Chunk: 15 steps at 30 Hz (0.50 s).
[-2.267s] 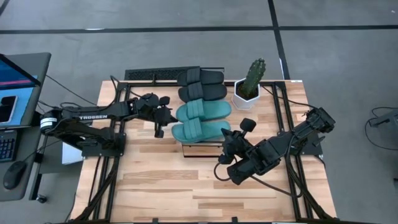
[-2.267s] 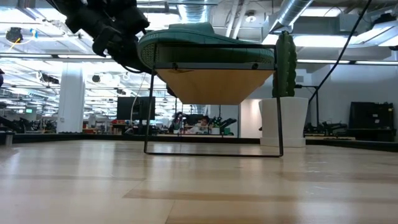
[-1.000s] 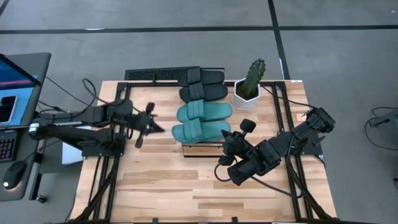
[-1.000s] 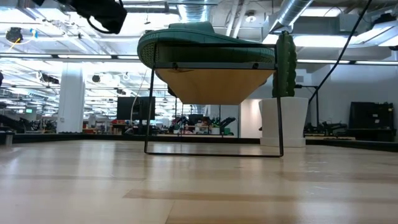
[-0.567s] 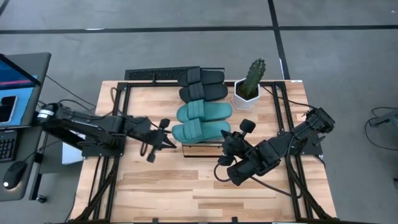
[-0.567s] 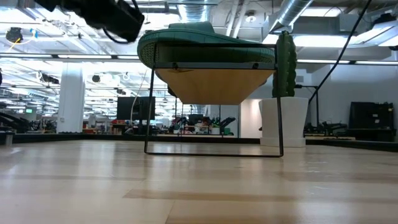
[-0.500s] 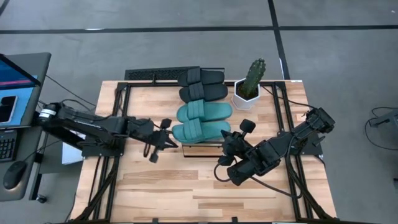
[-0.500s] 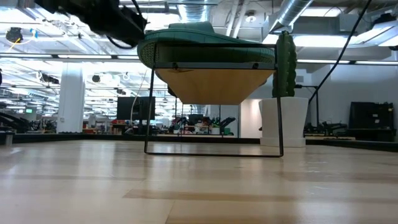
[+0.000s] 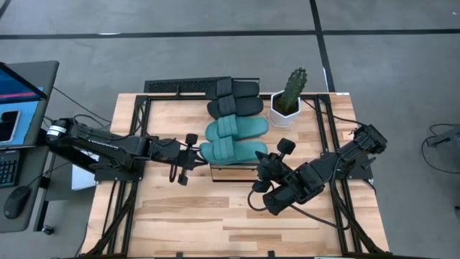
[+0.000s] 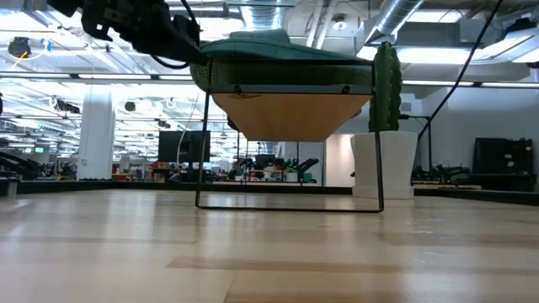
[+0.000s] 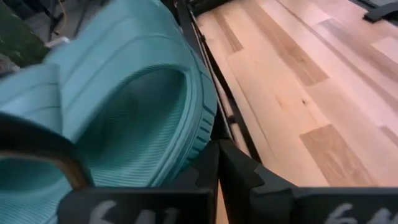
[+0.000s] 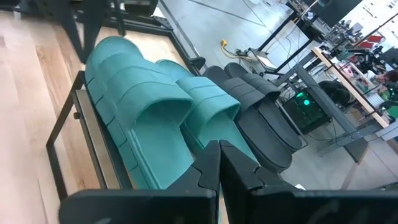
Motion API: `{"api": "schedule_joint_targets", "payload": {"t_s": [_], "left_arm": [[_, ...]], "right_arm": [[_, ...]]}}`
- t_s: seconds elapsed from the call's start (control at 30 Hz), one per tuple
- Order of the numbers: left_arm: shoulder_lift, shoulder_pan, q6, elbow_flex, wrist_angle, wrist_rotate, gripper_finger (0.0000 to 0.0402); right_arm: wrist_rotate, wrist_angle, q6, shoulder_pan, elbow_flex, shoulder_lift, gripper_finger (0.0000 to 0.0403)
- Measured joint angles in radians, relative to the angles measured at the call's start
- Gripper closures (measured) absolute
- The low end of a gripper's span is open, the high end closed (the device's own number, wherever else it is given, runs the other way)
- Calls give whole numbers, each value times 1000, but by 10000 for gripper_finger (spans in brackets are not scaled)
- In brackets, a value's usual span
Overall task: Pick and place slides into the shelf
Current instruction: Adjust the black and green slippers
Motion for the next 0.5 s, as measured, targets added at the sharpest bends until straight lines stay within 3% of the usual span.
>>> {"api": "schedule_joint_targets", "payload": {"t_s": [0.5], "left_arm": [[0, 58, 34, 0, 3, 7, 402]], "right_arm": [[-41, 4, 25, 0, 0, 0, 403]]}}
